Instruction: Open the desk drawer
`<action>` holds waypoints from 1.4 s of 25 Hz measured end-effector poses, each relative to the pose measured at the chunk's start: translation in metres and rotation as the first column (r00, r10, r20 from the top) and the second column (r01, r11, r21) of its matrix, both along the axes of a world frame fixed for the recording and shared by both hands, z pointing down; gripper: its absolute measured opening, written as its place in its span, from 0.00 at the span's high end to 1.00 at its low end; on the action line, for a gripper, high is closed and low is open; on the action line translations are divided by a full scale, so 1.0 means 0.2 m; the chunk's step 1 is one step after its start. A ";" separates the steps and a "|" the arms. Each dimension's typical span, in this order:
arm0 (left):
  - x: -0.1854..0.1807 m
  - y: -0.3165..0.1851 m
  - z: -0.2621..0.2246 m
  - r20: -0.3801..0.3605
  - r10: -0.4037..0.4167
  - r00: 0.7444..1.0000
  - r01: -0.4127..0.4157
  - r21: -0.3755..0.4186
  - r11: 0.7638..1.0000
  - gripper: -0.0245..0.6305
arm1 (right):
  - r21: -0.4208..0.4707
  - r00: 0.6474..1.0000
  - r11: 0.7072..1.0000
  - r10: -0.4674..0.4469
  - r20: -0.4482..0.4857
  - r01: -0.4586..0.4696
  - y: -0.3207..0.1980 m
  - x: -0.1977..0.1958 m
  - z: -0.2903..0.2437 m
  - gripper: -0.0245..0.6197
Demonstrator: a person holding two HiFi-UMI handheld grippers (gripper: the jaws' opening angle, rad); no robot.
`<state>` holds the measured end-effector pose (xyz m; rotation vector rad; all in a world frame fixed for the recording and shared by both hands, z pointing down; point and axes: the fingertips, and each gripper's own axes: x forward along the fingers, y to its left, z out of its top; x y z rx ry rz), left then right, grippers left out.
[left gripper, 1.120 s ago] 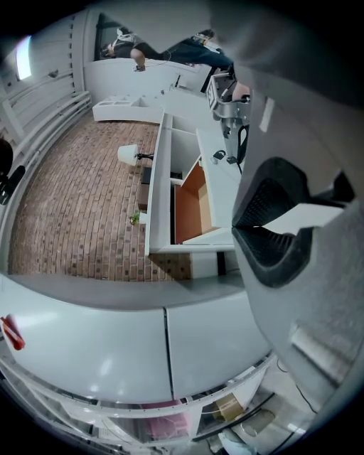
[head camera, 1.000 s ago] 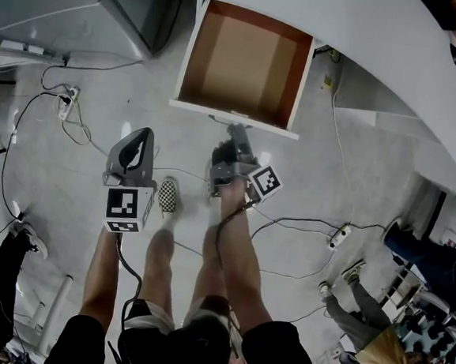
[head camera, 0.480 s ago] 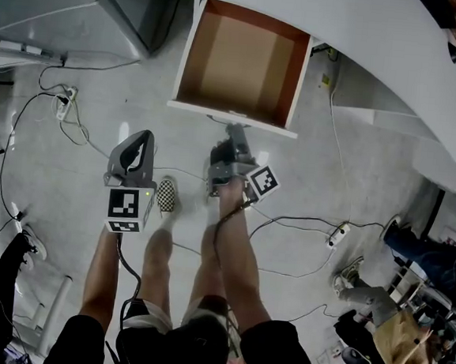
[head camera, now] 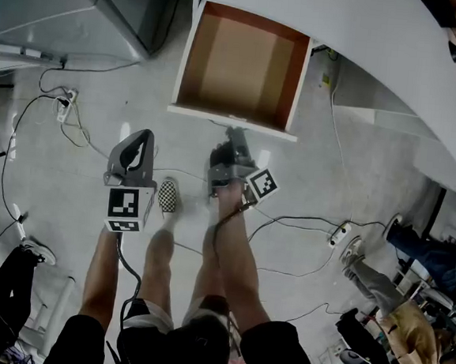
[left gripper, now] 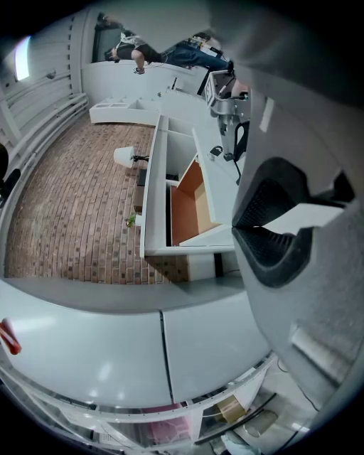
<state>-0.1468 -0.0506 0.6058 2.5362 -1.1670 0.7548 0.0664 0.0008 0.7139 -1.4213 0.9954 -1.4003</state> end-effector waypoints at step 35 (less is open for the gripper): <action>0.37 -0.06 -1.27 -0.131 0.215 0.968 -0.187 0.195 0.963 0.95 | -0.185 0.498 0.964 -0.257 -0.828 0.190 0.22 0.27 -1.62 0.50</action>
